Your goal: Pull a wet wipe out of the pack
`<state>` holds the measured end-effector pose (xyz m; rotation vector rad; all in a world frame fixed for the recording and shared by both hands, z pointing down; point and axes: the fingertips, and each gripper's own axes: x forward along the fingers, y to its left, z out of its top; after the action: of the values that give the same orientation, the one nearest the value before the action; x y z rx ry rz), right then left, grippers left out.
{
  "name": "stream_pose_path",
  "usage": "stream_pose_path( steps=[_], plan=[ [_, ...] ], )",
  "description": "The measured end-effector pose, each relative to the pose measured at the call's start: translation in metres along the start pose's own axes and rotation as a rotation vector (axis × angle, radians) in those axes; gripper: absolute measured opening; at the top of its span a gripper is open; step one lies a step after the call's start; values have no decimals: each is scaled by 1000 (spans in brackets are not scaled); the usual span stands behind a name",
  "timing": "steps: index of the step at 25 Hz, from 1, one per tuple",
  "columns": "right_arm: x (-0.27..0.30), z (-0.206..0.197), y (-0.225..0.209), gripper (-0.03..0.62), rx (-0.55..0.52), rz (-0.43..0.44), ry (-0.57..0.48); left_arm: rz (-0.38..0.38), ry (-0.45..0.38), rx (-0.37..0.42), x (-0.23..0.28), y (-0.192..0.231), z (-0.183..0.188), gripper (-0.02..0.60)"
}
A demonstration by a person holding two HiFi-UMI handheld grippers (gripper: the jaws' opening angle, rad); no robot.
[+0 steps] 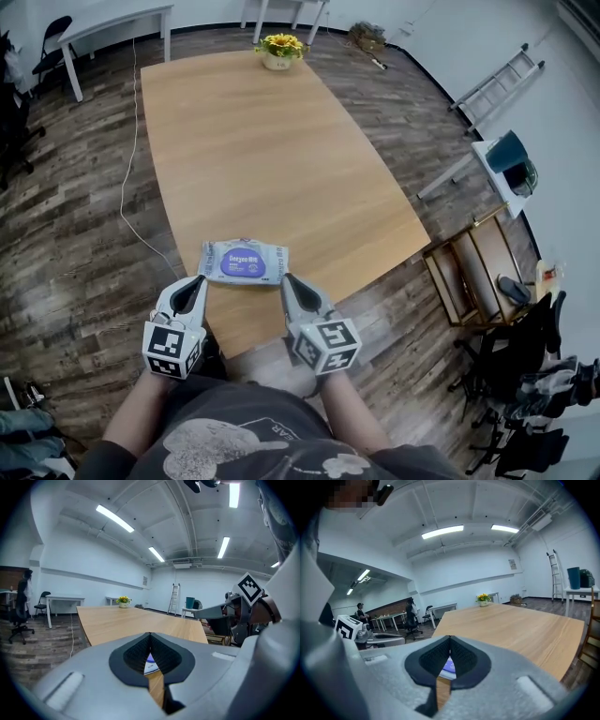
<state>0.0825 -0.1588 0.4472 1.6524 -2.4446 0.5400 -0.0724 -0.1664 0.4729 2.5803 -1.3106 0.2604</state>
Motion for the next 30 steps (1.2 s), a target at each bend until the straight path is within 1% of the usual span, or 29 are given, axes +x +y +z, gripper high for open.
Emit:
stream_pose_path(
  steps=[3,5,8,11,15,16,20,25,27,30],
  plan=[
    [14,-6,-11,-9,-34,-83,38,-58,53,14,14,4,-11,18],
    [23,-13,-16,-9,-58,-121,73,-100,98,20,22,4,-21,18],
    [32,-18,-18,-9,-53,-143,101,-157,155,28,34,2,-37,18],
    [37,-22,-18,-9,-30,-172,108,-189,195,48,45,1,-52,18],
    [41,-25,-19,-9,-11,-212,113,-215,257,112,54,1,-68,18],
    [42,-25,-19,-9,-15,-214,116,-221,266,118,56,1,-70,18],
    [48,-27,-19,-9,-28,-204,129,-222,308,92,61,5,-81,18],
    [55,-32,-25,-9,-19,-174,156,-217,361,102,67,4,-91,18],
    [58,-35,-27,-9,-25,-151,172,-203,381,101,69,3,-95,18],
    [64,-40,-30,-9,-41,-107,201,-163,403,88,71,3,-98,18]
  ],
)
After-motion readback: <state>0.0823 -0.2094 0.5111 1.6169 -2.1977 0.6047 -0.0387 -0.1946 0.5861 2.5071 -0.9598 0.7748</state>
